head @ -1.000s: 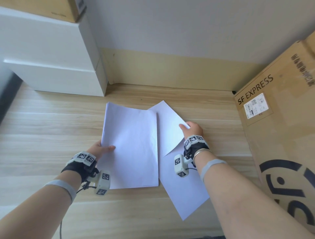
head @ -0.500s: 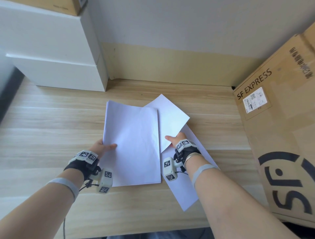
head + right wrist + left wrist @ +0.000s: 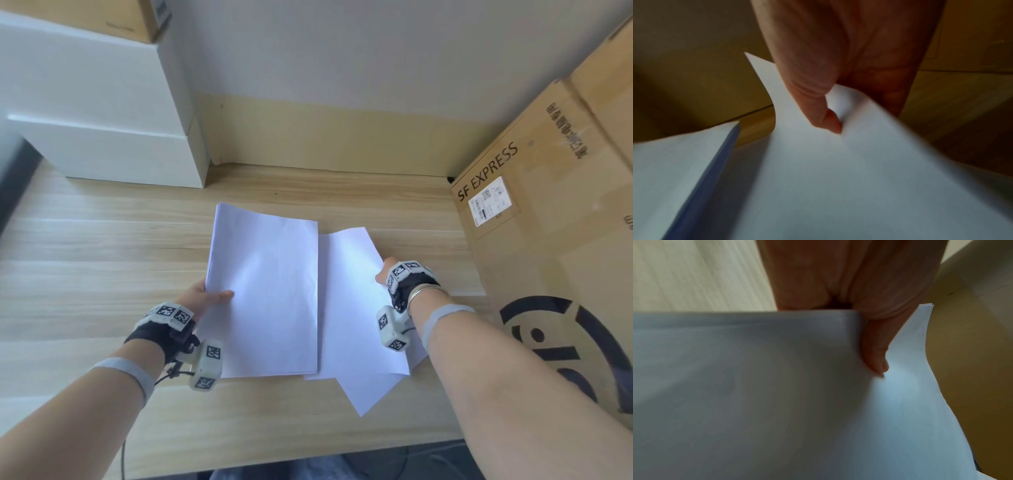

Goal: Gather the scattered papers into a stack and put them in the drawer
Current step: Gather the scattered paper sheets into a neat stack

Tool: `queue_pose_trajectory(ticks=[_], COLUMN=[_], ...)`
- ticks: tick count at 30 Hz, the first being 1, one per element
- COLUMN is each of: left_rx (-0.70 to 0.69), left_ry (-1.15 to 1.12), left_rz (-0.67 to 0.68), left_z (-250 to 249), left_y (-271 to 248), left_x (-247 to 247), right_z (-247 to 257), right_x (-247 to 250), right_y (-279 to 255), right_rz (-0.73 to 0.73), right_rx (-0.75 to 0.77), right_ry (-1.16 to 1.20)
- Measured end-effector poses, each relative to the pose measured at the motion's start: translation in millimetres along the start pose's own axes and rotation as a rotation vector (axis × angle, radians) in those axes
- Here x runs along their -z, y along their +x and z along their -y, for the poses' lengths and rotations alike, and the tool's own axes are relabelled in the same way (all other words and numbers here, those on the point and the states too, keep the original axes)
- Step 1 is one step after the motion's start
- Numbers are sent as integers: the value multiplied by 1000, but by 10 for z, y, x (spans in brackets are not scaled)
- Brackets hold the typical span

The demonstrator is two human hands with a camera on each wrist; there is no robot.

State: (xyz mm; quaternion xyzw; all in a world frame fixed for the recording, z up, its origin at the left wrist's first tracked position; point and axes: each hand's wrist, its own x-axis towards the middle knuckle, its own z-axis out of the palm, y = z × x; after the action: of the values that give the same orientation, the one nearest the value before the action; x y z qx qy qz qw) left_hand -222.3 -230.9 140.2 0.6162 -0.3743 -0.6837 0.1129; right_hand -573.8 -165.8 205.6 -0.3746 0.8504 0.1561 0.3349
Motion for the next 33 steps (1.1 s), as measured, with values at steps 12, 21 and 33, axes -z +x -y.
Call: queue_pose_trajectory(ticks=[12,21,33], left_rx=[23,23,45], left_ry=[31,36,125], left_rz=[-22,-35,-102], left_z=[79,22,-92], left_y=[40,52,47], left_x=[-51,-64,-46], right_z=[-161,-266,-616], right_x=[-423,-363,107], right_y=[92,113,-5], right_rz=[-112,-264,-477], right_rx=[-30,17,33], right_ry=[158,403,706])
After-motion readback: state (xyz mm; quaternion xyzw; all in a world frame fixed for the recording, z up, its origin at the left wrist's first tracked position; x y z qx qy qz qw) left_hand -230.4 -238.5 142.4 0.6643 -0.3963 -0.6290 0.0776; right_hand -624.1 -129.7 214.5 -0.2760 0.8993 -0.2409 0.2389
